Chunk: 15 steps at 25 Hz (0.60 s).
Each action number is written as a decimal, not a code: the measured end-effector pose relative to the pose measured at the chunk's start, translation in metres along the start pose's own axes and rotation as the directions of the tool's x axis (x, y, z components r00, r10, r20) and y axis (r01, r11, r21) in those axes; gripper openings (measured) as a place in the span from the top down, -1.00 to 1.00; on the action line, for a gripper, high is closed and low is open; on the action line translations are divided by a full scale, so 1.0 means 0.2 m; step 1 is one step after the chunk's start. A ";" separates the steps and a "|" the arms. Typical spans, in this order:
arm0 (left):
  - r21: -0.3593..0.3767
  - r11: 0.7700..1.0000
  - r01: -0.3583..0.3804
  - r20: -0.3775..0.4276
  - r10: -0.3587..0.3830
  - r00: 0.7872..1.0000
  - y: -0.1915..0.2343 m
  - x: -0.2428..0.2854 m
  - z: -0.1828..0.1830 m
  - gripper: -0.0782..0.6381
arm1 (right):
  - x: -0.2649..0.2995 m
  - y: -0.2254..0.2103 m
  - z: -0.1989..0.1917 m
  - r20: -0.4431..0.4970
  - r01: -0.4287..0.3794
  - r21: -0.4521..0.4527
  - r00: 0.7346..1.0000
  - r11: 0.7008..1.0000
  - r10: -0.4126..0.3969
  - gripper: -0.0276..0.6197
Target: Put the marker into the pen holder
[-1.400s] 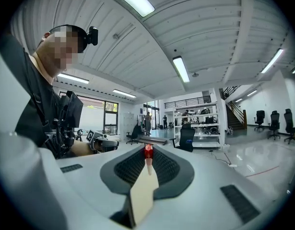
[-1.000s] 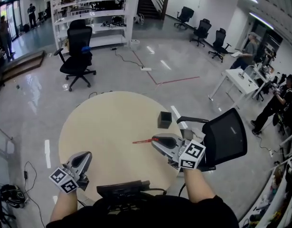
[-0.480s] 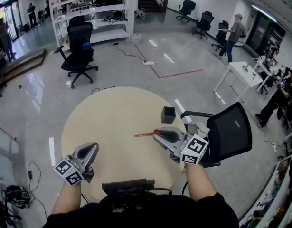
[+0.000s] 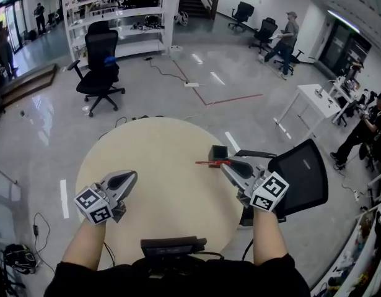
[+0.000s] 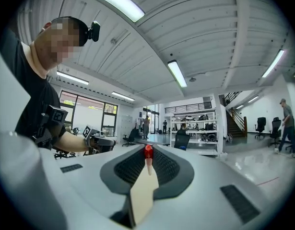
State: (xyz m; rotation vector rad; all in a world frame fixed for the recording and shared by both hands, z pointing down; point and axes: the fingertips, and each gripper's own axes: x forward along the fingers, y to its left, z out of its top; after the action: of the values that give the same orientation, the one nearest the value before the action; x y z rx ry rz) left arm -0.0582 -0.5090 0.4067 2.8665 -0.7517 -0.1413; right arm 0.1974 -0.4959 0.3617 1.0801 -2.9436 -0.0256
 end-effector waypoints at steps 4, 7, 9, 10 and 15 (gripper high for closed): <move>0.036 0.999 0.036 -0.010 -0.035 0.999 0.03 0.23 0.01 0.80 | -0.07 -0.21 0.03 0.007 0.058 -0.031 0.998 0.998 -0.058 0.77; 0.041 0.998 0.058 -0.037 -0.056 0.998 0.05 0.39 -0.04 0.80 | -0.08 -0.34 -0.01 0.005 0.104 -0.033 0.995 0.994 -0.104 0.77; 0.040 0.996 0.078 -0.053 -0.076 0.996 0.07 0.50 -0.08 0.80 | -0.08 -0.45 -0.03 0.002 0.131 -0.032 0.991 0.991 -0.131 0.77; 0.030 0.996 0.086 -0.055 -0.084 0.995 0.08 0.56 -0.10 0.80 | -0.08 -0.50 -0.05 -0.001 0.144 -0.033 0.990 0.989 -0.144 0.77; -0.039 0.994 0.106 -0.071 -0.109 0.992 0.12 0.81 -0.25 0.80 | -0.12 -0.74 -0.17 -0.042 0.198 -0.037 0.979 0.980 -0.199 0.77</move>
State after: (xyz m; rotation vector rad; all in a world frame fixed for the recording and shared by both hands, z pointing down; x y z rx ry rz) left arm 0.0777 -0.6035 0.4525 2.8622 -0.5754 -0.0627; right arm 0.3121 -0.5927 0.3926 1.3462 -2.7729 -0.0489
